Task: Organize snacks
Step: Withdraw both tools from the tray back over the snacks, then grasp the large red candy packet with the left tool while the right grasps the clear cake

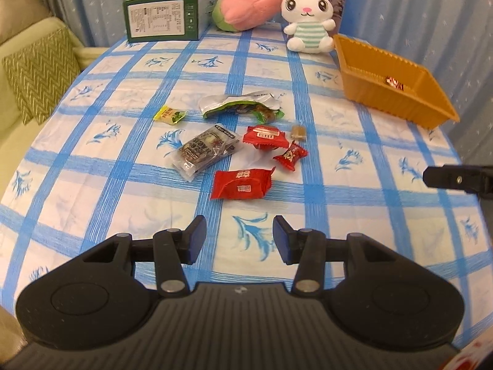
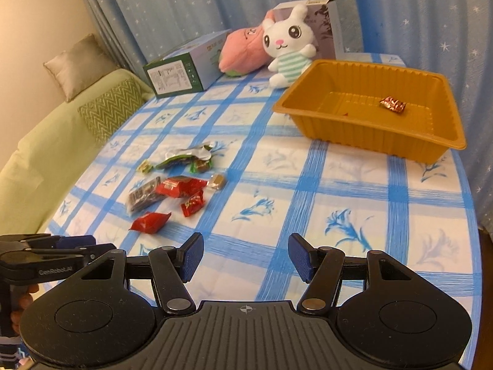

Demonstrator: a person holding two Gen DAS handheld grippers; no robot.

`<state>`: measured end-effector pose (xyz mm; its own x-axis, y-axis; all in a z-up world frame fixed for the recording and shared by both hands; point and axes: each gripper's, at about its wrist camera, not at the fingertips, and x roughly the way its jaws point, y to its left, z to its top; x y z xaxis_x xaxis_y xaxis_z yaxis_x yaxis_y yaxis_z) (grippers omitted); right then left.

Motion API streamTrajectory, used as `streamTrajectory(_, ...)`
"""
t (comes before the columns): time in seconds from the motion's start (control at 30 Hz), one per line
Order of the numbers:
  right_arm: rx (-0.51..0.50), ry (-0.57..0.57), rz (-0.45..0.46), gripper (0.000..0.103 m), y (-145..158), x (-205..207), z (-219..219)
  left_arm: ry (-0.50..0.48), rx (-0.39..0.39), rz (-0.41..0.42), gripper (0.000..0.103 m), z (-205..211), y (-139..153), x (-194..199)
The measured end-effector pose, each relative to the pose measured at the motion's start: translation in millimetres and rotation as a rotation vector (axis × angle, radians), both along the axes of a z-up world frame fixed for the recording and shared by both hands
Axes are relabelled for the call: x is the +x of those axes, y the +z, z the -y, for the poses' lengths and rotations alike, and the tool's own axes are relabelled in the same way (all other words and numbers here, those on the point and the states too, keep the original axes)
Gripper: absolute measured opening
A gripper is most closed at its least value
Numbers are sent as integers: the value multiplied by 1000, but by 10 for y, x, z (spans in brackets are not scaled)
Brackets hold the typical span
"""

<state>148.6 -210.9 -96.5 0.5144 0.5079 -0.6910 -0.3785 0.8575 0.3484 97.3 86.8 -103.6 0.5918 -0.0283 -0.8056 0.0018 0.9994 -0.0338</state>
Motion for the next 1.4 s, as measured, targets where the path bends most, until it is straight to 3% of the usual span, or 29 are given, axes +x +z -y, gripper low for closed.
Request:
streamTrajectory(0.3,-7,-13,-42,61,-84,52,-101,-98,66,-2,46,31,-224,173)
streamTrajectory(0.73,-11,-99,-96,61,-175,158,-75,-252,222,9,49,139,-523,544)
streamTrajectory(0.93,-9,-140,-122,61,-228,208,-49,-291,218,21,46,138,-540,656)
streamTrajectory(1.17,-11,-156,-136,61,-267,267,-78,-326,204,18,31,146,-537,764)
streamTrajectory(1.4,-16,-149,-136,61,-308,323,-147,-331,137,-9,27,86,-490,840)
